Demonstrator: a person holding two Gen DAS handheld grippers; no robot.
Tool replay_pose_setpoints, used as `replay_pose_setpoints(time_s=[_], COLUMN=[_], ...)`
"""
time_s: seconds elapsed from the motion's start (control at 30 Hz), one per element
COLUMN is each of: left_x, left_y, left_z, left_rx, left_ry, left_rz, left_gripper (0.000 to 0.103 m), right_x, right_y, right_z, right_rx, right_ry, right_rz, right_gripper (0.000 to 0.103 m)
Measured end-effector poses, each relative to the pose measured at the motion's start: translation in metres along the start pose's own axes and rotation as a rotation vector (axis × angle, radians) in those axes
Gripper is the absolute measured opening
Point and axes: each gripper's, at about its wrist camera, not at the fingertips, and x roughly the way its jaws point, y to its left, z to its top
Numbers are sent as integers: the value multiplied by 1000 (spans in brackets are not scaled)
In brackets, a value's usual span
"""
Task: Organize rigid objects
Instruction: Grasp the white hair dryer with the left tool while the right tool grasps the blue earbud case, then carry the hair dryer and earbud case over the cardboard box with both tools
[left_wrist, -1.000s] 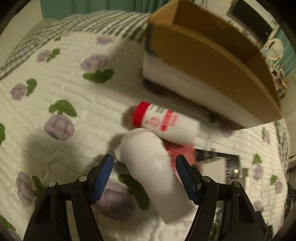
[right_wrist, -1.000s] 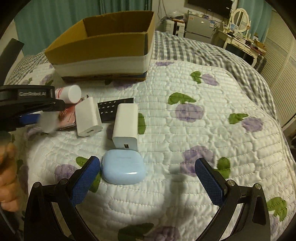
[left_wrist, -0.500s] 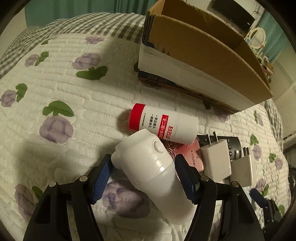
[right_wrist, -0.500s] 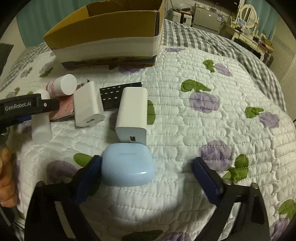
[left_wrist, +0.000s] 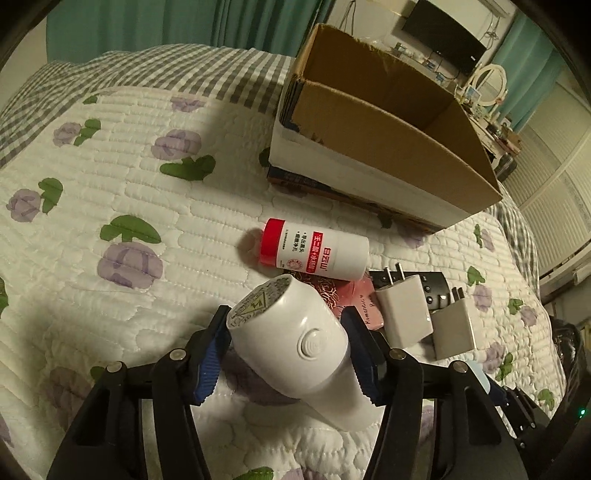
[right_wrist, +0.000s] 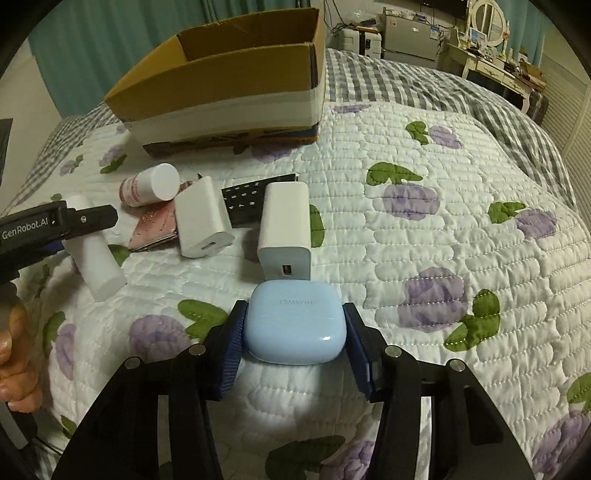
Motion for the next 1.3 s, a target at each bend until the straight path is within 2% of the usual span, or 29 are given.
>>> replay_pose_setpoints(time_s=[0.37, 0.63, 0.83, 1.0, 1.3], left_x=[-23, -53, -75, -105, -155], left_y=[-24, -36, -47, -60, -75], left_z=[2, 5, 8, 15, 39], left_rx=[12, 60, 109, 183, 237], left_ry=[-63, -133, -188, -274, -402], left_rz=[-70, -43, -32, -27, -55], left_gripper=[59, 59, 59, 59, 59], right_x=[-20, -48, -82, -112, -171], right_y=[5, 5, 11, 11, 20], right_z=[-3, 3, 18, 37, 73], right_rx=[-5, 6, -22, -17, -45], right_ry=[-47, -112, -203, -273, -431], right_rz=[-10, -12, -23, 1, 23], right_gripper=[50, 50, 50, 50, 50])
